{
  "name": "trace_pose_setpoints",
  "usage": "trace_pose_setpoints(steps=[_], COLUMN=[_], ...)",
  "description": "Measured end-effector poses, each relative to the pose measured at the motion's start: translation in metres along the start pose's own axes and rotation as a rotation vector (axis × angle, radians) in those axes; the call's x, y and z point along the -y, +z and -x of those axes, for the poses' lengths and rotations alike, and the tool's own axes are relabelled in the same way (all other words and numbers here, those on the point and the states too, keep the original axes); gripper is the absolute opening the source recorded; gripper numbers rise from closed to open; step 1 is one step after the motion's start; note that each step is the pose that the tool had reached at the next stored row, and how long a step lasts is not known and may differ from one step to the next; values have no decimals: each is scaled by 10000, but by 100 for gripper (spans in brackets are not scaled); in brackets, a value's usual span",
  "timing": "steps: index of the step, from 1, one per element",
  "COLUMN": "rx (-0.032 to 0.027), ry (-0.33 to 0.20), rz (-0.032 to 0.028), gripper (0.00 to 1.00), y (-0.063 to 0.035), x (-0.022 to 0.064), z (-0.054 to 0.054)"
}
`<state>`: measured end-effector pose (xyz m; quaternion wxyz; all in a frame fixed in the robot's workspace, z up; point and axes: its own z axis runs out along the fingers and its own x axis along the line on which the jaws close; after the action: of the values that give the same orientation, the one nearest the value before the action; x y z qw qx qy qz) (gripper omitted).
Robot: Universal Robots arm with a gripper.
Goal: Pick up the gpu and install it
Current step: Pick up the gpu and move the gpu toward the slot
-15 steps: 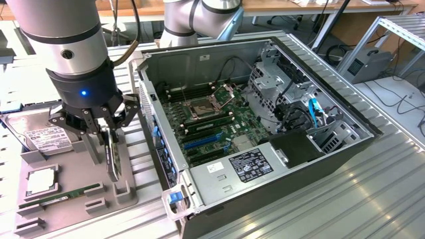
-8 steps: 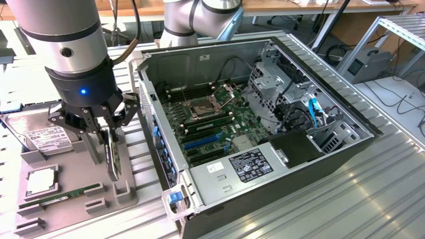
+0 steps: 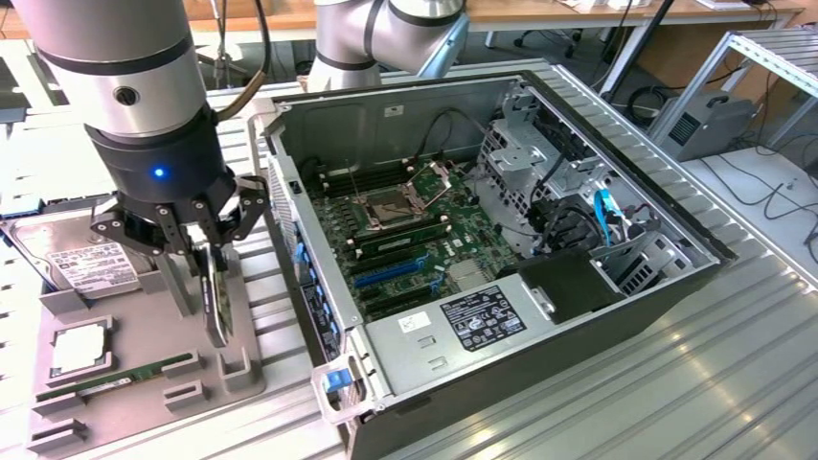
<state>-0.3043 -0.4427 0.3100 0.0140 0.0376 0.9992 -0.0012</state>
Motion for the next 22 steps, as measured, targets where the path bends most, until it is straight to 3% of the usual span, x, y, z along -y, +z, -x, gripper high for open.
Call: trace_pose_setpoints(steps=[15, 22], rx=[0, -1], ry=[0, 0], rz=[0, 0], gripper=[27, 27], y=[-210, -226], x=[0, 0], z=[6, 6])
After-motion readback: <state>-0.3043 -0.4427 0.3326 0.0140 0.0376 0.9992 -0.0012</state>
